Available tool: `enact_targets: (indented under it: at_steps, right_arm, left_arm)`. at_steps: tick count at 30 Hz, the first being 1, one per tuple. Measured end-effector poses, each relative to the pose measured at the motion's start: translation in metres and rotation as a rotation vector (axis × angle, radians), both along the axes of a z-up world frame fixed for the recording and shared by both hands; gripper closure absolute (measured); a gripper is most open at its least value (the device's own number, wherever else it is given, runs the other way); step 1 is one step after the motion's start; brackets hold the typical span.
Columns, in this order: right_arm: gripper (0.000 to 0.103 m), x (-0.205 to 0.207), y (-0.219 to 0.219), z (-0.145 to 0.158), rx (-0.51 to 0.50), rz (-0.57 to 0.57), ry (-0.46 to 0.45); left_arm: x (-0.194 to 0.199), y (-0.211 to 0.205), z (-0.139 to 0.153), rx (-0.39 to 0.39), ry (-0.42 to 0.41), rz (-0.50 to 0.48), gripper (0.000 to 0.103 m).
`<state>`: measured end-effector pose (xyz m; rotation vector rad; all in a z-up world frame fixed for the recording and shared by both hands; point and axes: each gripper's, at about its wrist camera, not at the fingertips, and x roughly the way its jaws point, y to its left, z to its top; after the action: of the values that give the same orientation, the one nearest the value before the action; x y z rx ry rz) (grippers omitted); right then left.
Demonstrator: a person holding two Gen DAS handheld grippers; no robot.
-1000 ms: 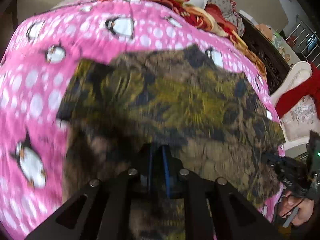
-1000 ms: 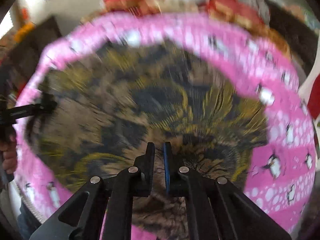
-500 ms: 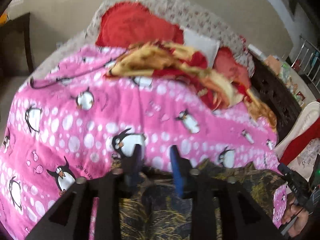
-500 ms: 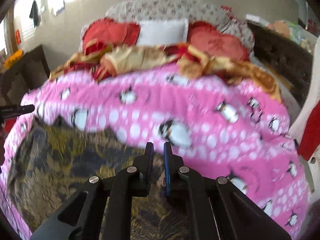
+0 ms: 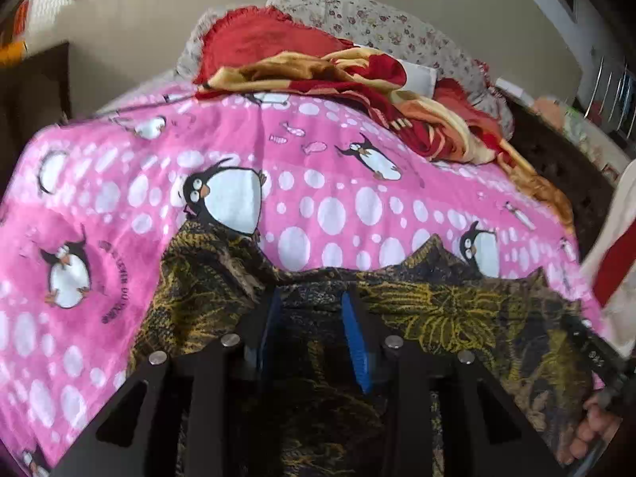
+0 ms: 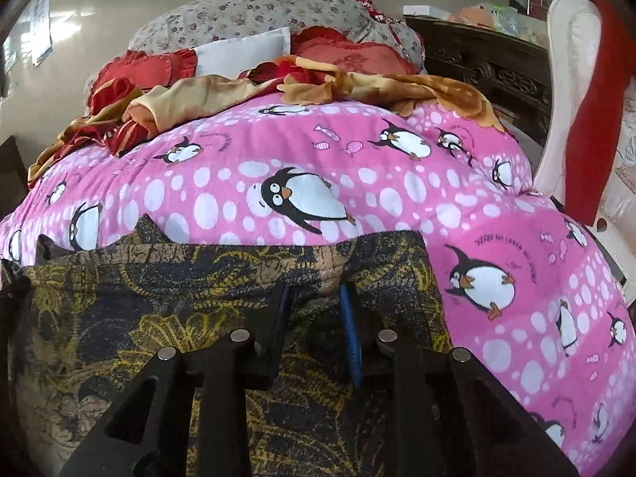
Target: Fold small clothes
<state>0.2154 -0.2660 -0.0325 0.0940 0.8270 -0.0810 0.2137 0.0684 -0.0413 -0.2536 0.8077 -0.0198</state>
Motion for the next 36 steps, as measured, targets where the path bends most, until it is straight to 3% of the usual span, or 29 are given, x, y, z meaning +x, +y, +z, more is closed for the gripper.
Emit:
enact_targets:
  at_steps: [3, 5, 8, 12, 14, 16, 17, 20, 22, 24, 27, 28, 29, 33, 36]
  right_arm:
    - [0.080, 0.004, -0.013, -0.002, 0.089, 0.033, -0.008]
    - [0.080, 0.007, -0.014, -0.004, 0.088, 0.050, -0.004]
    - [0.079, 0.009, -0.014, -0.006, 0.095, 0.071, 0.003]
    - [0.079, 0.007, -0.015, 0.002, 0.113, 0.083, 0.037]
    - [0.079, -0.007, -0.012, 0.024, 0.089, 0.092, 0.053]
    - [0.079, -0.042, -0.002, 0.055, 0.087, 0.130, -0.003]
    - [0.079, -0.056, 0.002, 0.064, 0.096, 0.155, -0.016]
    - [0.077, -0.130, 0.024, 0.084, 0.117, 0.316, -0.028]
    - [0.076, -0.178, 0.039, 0.078, 0.083, 0.409, -0.030]
    - [0.076, -0.201, 0.051, 0.059, 0.053, 0.443, 0.002]
    - [0.076, -0.208, 0.057, 0.018, 0.047, 0.424, 0.155]
    - [0.077, -0.211, 0.056, 0.002, 0.000, 0.409, 0.197]
    - [0.076, -0.218, 0.052, -0.004, 0.005, 0.412, 0.175]
    - [0.076, -0.222, 0.047, 0.009, 0.020, 0.395, 0.180]
    - [0.076, -0.219, 0.046, 0.040, 0.045, 0.364, 0.092]
  left_arm:
    - [0.008, 0.015, -0.004, -0.073, 0.014, -0.025, 0.077]
    - [0.007, 0.017, -0.004, -0.082, 0.015, -0.025, 0.077]
    - [0.007, 0.015, -0.003, -0.044, 0.021, -0.020, 0.077]
    - [0.005, 0.004, 0.012, 0.033, 0.079, -0.071, 0.068]
    - [-0.020, -0.001, 0.036, 0.020, 0.042, -0.089, 0.066]
    - [-0.063, -0.009, 0.057, -0.008, 0.011, -0.145, 0.058]
    - [-0.083, -0.015, 0.061, -0.010, 0.010, -0.171, 0.054]
    - [-0.153, -0.037, 0.058, -0.054, 0.048, -0.288, 0.054]
    - [-0.189, -0.057, 0.046, -0.078, 0.071, -0.340, 0.054]
    - [-0.199, -0.076, 0.031, -0.086, 0.115, -0.366, 0.054]
    - [-0.202, -0.100, -0.001, -0.021, 0.210, -0.377, 0.056]
    - [-0.207, -0.104, -0.003, 0.013, 0.176, -0.385, 0.056]
    - [-0.207, -0.106, -0.002, 0.027, 0.183, -0.388, 0.056]
    - [-0.214, -0.099, 0.020, -0.055, 0.166, -0.356, 0.056]
    - [-0.209, -0.097, 0.042, -0.103, 0.112, -0.333, 0.055]
